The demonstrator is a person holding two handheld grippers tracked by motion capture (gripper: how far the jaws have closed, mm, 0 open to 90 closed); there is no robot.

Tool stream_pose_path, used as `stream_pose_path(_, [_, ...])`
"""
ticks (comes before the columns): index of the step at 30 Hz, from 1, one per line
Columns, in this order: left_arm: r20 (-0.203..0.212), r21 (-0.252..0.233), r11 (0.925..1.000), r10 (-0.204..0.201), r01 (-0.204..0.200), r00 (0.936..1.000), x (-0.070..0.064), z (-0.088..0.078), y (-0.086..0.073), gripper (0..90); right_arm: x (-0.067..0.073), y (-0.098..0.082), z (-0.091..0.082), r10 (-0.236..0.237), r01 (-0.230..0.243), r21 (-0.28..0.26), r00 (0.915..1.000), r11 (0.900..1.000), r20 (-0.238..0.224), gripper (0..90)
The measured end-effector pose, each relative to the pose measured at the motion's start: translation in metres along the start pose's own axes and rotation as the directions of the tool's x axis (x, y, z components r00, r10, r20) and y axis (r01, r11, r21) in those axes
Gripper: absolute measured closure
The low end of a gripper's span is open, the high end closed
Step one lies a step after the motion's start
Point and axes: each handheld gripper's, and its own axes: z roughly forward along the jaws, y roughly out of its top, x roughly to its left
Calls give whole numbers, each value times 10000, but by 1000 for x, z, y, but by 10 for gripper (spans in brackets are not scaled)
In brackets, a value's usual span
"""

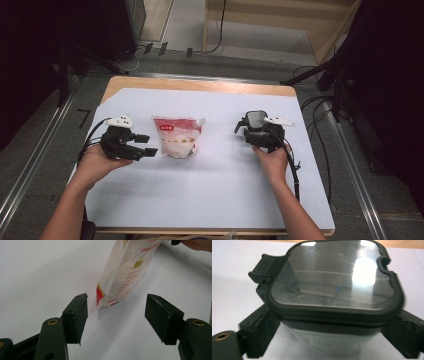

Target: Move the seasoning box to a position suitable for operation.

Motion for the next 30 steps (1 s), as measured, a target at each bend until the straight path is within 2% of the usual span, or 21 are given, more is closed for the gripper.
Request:
stream_pose_path(4, [-136, -65, 10000, -75, 74, 9999, -1, -2, -1, 360, 2, -3, 7, 23, -21, -173, 9999, 9998, 169, 69])
stream_pose_path(8, [-152, -9, 9999, -142, 142, 9998, 0, -4, -4, 360, 1, -5, 13, 440, -430, -602, 9989, 9973, 161, 80])
stream_pose_path(10, [-110, -25, 9998, -185, 185, 9998, -1, -5, -5, 360, 0, -5, 16, 510, -492, -738, 9984, 9961, 229, 94])
stream_pose_path(11, [-143, -67, 9997, -233, 232, 9996, -1, -5, -6, 360, 0, -6, 17, 376, -357, -798, 9990, 9962, 227, 98])
stream_pose_path(15, [-184, -13, 9996, -283, 283, 9994, -2, -7, -8, 361, 1, -6, 20, 318, -279, -1091, 9989, 9936, 345, 98])
stream_pose_path(20, [-189, 26, 9996, -292, 292, 9994, -2, -7, -9, 360, 2, -6, 21, 163, -104, -1212, 9988, 9926, 470, 115])
stream_pose_path(25, [-199, 194, 9997, -159, 163, 9997, -2, -5, -9, 360, 3, -5, 18, -279, 363, -1226, 9972, 9918, 696, 146])
stream_pose_path(28, [-197, 219, 9997, -139, 144, 9997, -1, -4, -9, 356, 1, -3, 16, -371, 456, -1227, 9968, 9914, 703, 156])
stream_pose_path(29, [-133, 312, 9995, -93, 98, 9999, -1, -4, -8, 356, 1, -3, 15, -137, 211, -1172, 9979, 9929, 634, 156])
stream_pose_path(30, [-144, 279, 9996, -77, 81, 9999, -2, -4, -8, 356, 1, -2, 14, -124, 190, -1111, 9981, 9936, 600, 156])
